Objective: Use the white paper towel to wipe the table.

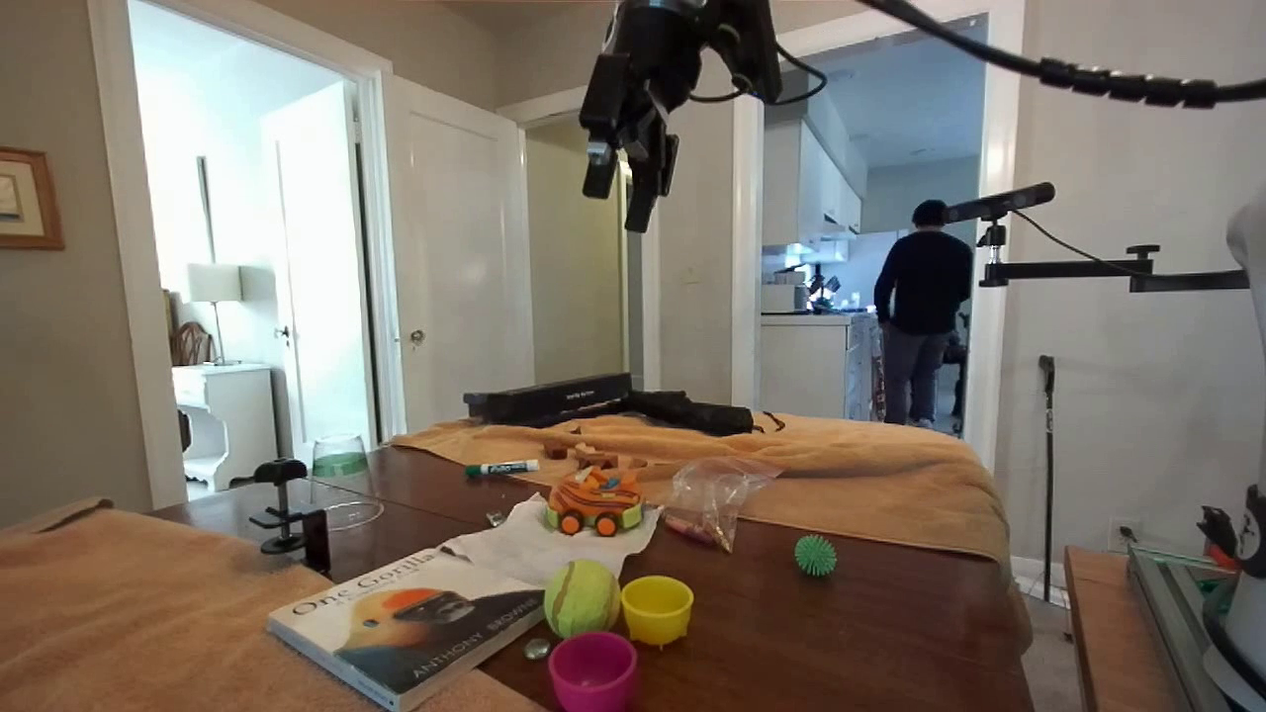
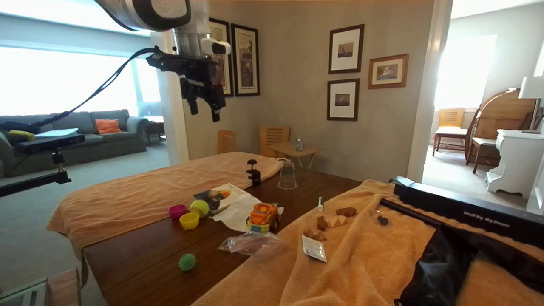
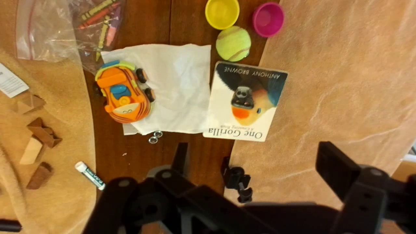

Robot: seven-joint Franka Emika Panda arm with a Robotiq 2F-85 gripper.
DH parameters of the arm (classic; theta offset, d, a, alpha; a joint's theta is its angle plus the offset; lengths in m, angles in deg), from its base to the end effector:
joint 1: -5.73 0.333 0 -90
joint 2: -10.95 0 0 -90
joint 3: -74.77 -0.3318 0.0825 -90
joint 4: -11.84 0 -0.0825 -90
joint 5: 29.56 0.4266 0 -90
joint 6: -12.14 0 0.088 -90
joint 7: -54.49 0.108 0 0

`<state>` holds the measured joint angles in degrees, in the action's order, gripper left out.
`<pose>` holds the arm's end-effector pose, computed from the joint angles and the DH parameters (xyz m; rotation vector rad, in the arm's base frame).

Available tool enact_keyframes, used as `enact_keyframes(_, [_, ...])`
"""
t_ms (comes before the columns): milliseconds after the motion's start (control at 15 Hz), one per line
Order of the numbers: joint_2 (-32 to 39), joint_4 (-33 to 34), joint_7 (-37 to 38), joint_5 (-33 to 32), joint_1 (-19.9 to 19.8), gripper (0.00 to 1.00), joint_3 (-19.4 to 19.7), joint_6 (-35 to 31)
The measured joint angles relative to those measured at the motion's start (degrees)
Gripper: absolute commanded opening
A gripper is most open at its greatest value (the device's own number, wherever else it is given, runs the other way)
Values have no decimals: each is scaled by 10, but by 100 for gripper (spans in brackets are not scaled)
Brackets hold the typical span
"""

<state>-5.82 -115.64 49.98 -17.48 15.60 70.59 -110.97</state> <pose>0.5028 0.1373 0.5145 -2.9235 -0.3331 -0.2981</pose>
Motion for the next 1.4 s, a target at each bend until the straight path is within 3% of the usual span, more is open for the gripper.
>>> enact_keyframes(267, [66, -14, 0, -2, -32, 100, 9, -106])
enact_keyframes(533, [125, -41, 17, -6, -38, 100, 8, -175])
enact_keyframes(1067, [206, -75, 29, 30, -38, 100, -1, -240])
enact_keyframes(1400, [212, -74, 29, 31, -39, 100, -3, -244])
